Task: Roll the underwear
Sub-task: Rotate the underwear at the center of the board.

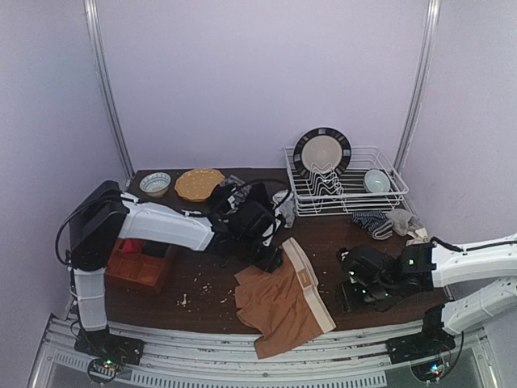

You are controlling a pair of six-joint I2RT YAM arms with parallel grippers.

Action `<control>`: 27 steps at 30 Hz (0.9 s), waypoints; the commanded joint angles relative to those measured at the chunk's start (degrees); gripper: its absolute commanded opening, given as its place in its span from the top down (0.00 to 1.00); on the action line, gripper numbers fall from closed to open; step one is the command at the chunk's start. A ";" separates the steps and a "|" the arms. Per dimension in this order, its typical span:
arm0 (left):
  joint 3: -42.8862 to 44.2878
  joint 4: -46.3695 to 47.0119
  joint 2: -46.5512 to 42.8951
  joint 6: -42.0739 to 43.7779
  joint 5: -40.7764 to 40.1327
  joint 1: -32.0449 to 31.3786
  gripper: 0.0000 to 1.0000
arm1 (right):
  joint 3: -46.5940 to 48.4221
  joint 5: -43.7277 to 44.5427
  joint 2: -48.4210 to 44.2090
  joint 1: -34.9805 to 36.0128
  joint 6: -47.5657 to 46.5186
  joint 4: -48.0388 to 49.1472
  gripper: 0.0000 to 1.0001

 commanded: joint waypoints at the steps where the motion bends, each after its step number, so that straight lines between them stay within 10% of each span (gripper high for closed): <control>1: 3.77 1.84 4.56 3.09 2.52 0.50 0.62 | 1.99 -4.30 0.89 6.94 0.22 7.59 0.56; 6: 3.30 0.46 7.52 -0.16 0.02 1.34 1.00 | 4.93 -10.02 13.29 9.70 -1.29 10.18 0.70; 21: -25.55 -1.47 -13.45 -21.40 -12.61 -0.81 1.00 | 2.43 -4.69 21.34 -7.28 -4.89 8.95 0.76; 27: -24.22 -8.57 -20.02 -24.62 -16.06 -6.68 0.98 | 13.46 -6.23 30.28 -17.89 -12.31 8.56 0.68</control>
